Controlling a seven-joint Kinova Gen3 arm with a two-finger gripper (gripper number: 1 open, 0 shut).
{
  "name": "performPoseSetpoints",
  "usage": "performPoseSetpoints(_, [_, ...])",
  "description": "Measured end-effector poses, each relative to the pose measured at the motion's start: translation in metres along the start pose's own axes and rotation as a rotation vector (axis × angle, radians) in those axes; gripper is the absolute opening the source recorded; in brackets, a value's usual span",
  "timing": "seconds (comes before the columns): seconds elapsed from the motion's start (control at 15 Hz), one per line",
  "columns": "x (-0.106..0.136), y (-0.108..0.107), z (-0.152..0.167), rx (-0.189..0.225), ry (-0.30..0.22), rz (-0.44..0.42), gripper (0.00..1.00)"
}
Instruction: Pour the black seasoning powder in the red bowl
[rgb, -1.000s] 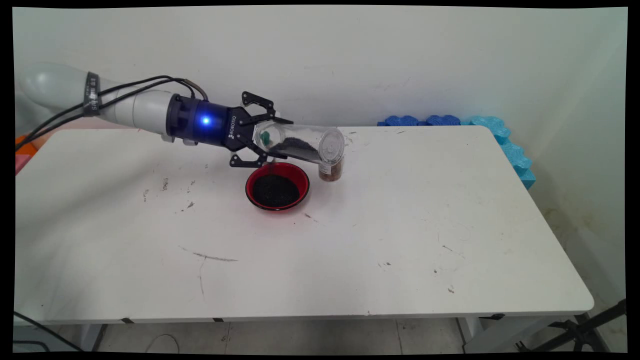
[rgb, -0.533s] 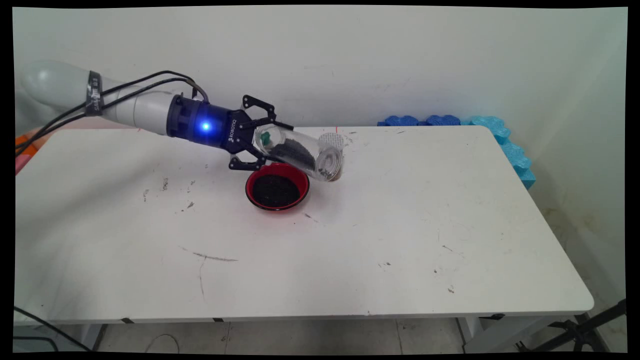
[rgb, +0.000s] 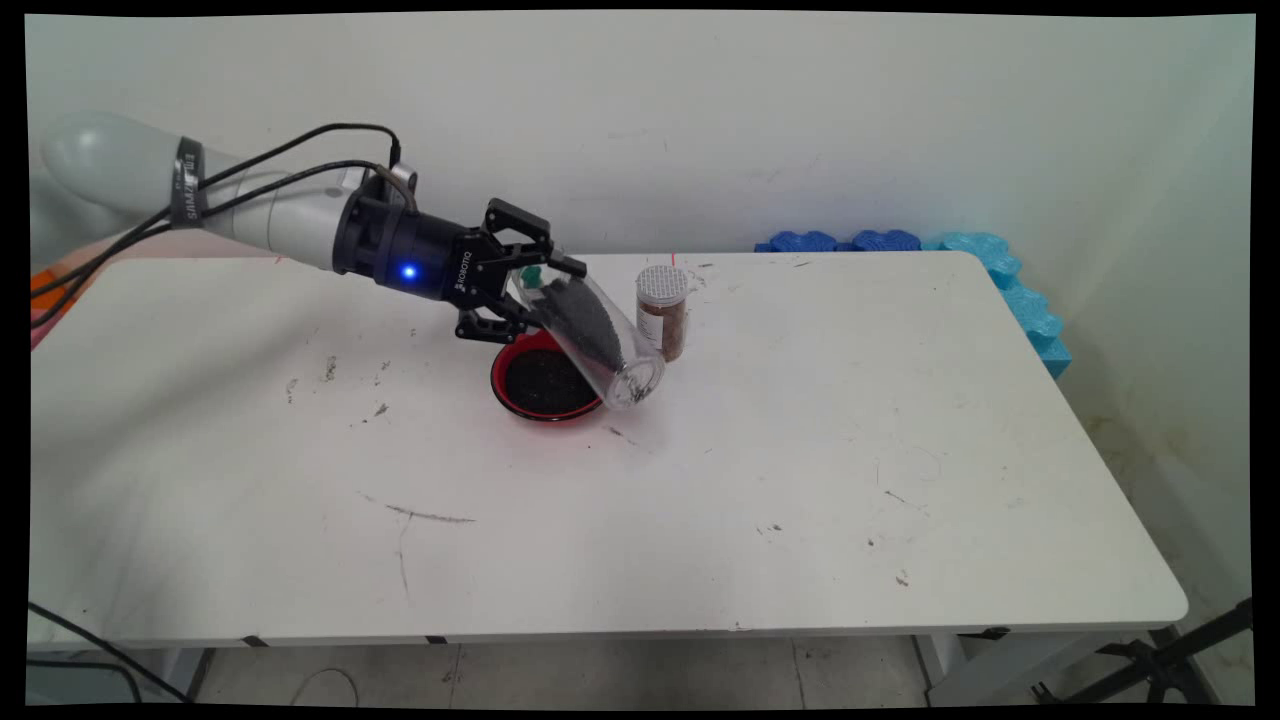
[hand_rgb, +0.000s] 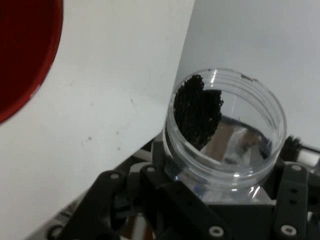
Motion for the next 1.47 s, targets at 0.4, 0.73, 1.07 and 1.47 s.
performPoseSetpoints(0.4, [-0.006,0.009,0.001,0.018,-0.019,0.33,0.0])
performPoseSetpoints(0.73, [-0.008,0.021,0.0,0.031,-0.009,0.557,0.0])
performPoseSetpoints(1.07, [-0.007,0.039,-0.004,0.039,0.035,0.697,0.0])
performPoseSetpoints(1.47, [-0.012,0.061,-0.012,0.066,0.088,0.785,0.0])
